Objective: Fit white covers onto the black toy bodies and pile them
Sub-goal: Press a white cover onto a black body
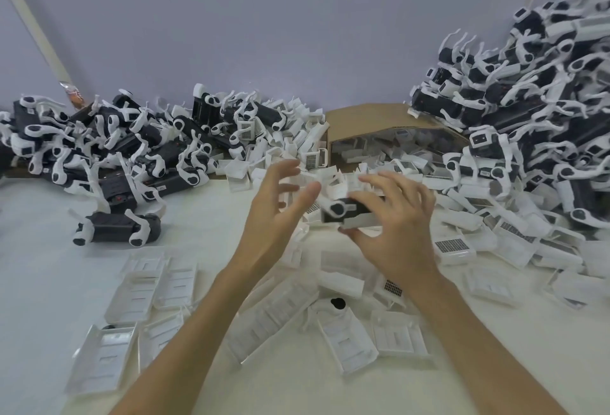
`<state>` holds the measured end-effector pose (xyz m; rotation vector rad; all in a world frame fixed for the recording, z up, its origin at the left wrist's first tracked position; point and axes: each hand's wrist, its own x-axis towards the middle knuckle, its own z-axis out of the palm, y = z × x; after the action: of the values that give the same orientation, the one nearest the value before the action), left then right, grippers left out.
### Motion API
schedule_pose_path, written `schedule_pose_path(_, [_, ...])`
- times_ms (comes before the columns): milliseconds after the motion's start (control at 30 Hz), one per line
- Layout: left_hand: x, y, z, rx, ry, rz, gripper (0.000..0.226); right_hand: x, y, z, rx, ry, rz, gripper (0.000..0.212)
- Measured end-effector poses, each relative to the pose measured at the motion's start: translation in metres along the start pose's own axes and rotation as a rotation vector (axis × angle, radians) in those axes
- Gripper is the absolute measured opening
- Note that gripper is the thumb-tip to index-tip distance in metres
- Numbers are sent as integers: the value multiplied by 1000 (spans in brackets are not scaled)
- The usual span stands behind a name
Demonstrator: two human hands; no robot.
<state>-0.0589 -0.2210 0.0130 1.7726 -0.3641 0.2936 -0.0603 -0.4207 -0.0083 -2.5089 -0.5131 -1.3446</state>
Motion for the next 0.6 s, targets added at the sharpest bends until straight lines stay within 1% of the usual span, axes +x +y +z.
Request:
schedule_pose_path(67, [1, -1, 2, -5, -131, -73, 64, -2, -11, 3, -10, -22, -95, 40])
schedule_pose_path(100, [1, -1, 3, -46, -164, -116, 64, -3, -16, 5, 2, -23, -135, 40])
schedule_pose_path(133, [1, -1, 3, -109, -167, -156, 61, -4, -18, 5, 15, -23, -159, 42])
schedule_pose_path(167, [2, -2, 1, -189, -149, -189, 57, -5, -19, 6, 17, -24, -156, 49])
schedule_pose_path(233, [4, -1, -3, -361, -91, -254, 47, -4, -19, 3, 35, -16, -69, 75])
schedule_pose_path(267, [4, -1, -3, -456, -66, -288, 45, -2, -19, 1, 101, -2, 8, 87])
schedule_pose_path(300, [5, -1, -2, -550, -43, -321, 45, -1, -21, 0, 203, 26, 91, 92])
schedule_pose_path(333, [5, 0, -1, -637, -16, -348, 47, 0, -22, -2, 316, 66, 165, 89])
schedule_pose_path(367, [5, -1, -1, -705, 13, -366, 50, 0, -23, -2, 430, 106, 244, 83])
schedule_pose_path(400, [4, 0, 0, -753, 37, -378, 54, 0, -22, -3, 552, 121, 339, 74])
schedule_pose_path(433, [4, -1, 1, -782, 57, -390, 58, 1, -21, -5, 679, 89, 455, 63])
schedule_pose_path(500, [4, -3, 2, -794, 78, -408, 61, 5, -18, -7, 911, -105, 665, 44])
schedule_pose_path(567, [3, -5, 5, -772, 40, -407, 58, 5, -15, -4, 1057, -276, 776, 43])
schedule_pose_path(600, [2, -5, 7, -740, -7, -396, 57, 5, -14, -2, 1107, -297, 790, 43])
